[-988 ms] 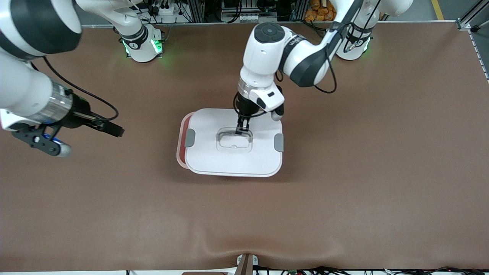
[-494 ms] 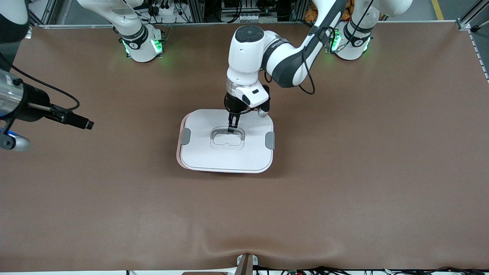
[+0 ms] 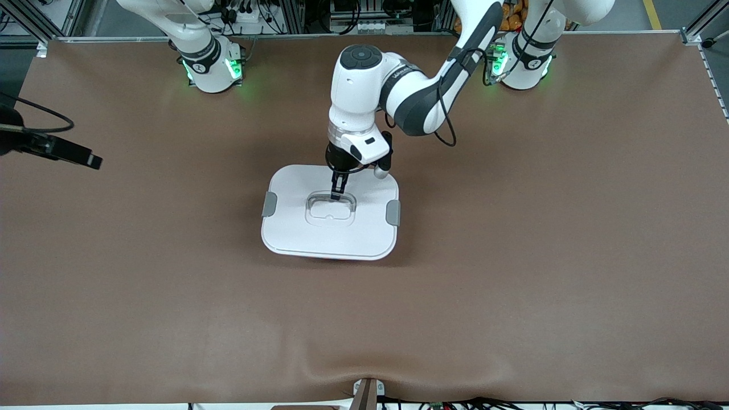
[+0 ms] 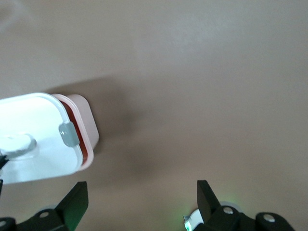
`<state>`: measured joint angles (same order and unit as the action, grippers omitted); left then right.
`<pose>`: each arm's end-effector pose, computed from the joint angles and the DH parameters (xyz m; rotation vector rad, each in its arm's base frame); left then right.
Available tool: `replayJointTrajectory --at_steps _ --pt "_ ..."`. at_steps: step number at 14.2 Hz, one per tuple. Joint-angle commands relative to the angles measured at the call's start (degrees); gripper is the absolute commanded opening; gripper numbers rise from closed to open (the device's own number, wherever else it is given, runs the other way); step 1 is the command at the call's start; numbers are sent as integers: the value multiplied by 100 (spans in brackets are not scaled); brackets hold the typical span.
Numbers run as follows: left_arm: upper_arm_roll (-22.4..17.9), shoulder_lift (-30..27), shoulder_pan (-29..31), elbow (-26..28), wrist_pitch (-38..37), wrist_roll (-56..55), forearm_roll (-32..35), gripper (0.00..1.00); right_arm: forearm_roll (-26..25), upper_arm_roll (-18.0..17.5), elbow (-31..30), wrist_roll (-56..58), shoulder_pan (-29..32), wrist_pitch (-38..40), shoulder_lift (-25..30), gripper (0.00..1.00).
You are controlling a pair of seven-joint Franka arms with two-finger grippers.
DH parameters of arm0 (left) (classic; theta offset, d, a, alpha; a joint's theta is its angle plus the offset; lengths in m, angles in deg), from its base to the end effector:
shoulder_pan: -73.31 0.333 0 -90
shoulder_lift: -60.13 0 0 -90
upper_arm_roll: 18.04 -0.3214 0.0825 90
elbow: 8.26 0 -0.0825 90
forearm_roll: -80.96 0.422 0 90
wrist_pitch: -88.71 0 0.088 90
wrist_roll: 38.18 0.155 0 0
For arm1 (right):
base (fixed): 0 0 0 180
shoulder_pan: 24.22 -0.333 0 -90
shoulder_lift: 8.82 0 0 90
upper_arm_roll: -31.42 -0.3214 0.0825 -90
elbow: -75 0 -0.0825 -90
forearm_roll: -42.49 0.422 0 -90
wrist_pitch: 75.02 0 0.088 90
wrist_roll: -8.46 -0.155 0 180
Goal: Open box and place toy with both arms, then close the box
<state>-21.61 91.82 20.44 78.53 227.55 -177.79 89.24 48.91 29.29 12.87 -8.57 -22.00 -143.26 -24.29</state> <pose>0.5112 -0.5970 0.3209 2.0572 1.8582 0.1630 0.6211 0.0150 0.6261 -3.0107 0.4032 0.2717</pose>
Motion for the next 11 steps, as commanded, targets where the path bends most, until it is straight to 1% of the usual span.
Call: replayJointTrajectory --at_steps 1,3,5,9,11 --pt "-39 126 -48 -189 -42 -93 95 0 -150 -112 -158 77 138 73 359 100" --pt "-39 170 -48 -189 -42 -84 95 0 -150 -68 -420 86 138 73 605 100" --pt "-30 179 -57 -189 -42 -84 86 0 -150 -68 -982 112 147 -171 983 100" --pt "-30 241 -92 -198 -42 -93 86 0 -334 -60 -1905 718 226 -655 1537 100" --pt "-30 241 -118 -198 -42 -84 86 0 -379 -51 -2214 867 226 -823 1731 100"
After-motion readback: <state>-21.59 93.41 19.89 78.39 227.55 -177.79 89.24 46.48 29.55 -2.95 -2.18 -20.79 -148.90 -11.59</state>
